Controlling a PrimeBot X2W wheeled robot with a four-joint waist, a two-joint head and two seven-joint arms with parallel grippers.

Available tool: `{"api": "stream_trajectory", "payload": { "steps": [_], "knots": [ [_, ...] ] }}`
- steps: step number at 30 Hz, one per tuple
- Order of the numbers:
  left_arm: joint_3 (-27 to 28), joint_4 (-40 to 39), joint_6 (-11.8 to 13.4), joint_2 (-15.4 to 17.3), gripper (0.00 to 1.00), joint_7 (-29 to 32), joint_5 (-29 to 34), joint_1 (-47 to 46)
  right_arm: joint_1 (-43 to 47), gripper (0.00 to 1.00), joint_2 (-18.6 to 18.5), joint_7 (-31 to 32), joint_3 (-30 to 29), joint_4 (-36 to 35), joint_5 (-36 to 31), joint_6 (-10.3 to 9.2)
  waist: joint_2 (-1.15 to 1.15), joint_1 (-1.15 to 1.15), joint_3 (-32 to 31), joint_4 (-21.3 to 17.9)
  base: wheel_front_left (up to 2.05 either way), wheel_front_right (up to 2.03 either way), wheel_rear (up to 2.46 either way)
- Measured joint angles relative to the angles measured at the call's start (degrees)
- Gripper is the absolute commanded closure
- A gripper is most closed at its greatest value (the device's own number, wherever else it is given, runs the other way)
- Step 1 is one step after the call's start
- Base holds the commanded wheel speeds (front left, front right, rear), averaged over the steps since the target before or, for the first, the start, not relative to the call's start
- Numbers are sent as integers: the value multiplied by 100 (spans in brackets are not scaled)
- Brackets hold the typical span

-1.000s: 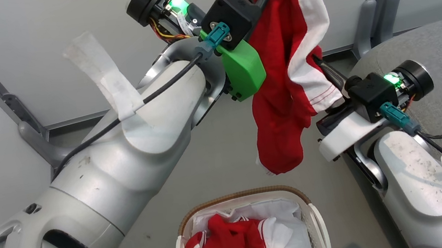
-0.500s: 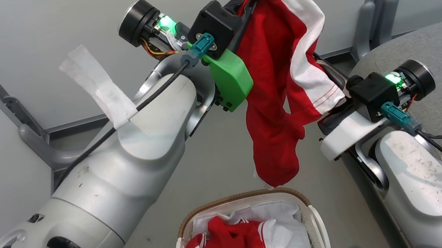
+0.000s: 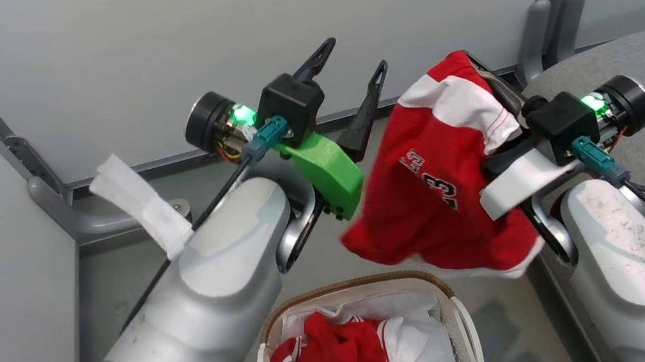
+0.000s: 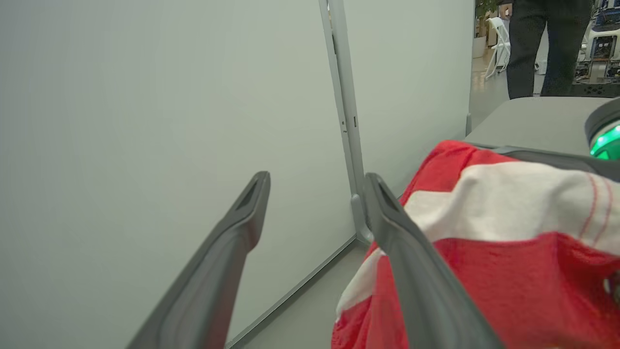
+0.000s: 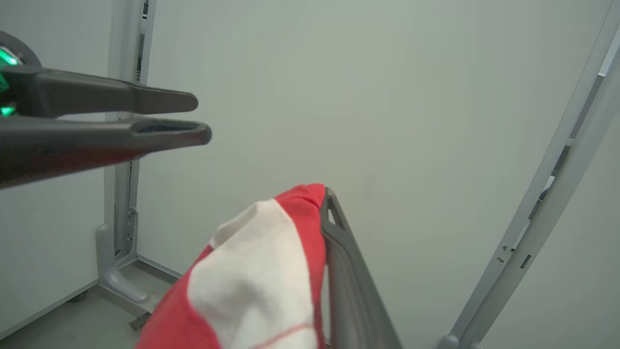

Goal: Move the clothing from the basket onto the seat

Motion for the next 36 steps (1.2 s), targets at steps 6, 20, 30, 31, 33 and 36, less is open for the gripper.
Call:
{"api": "stream_trajectory", "payload": {
  "steps": [6,20,30,31,33,36],
  "knots": [
    [516,-310,-1,3,0,0,178,830,-54,100,0,0,-93,-8,-76,0,0,0,48,-45,0,0,0],
    [1187,-868,-137,-2,0,-1,808,2254,-38,100,0,0,-397,-88,-160,0,0,0,154,-160,0,0,0],
    [1541,-999,-108,-3,0,-1,901,2617,-40,100,1,0,-476,-113,-252,0,0,0,234,-250,0,0,0],
    [1591,-1013,-98,-1,0,-1,922,2644,-41,100,0,0,-464,-112,-272,0,0,0,243,-281,0,0,0],
    [1646,-1026,-82,-1,0,-1,977,2681,-44,100,1,0,-456,-110,-338,0,0,0,258,-346,0,0,0],
    [1729,-1058,-82,-1,0,0,1099,2752,-60,100,-29,0,-480,-138,-437,0,0,0,280,-487,0,0,0]
  ]
}}
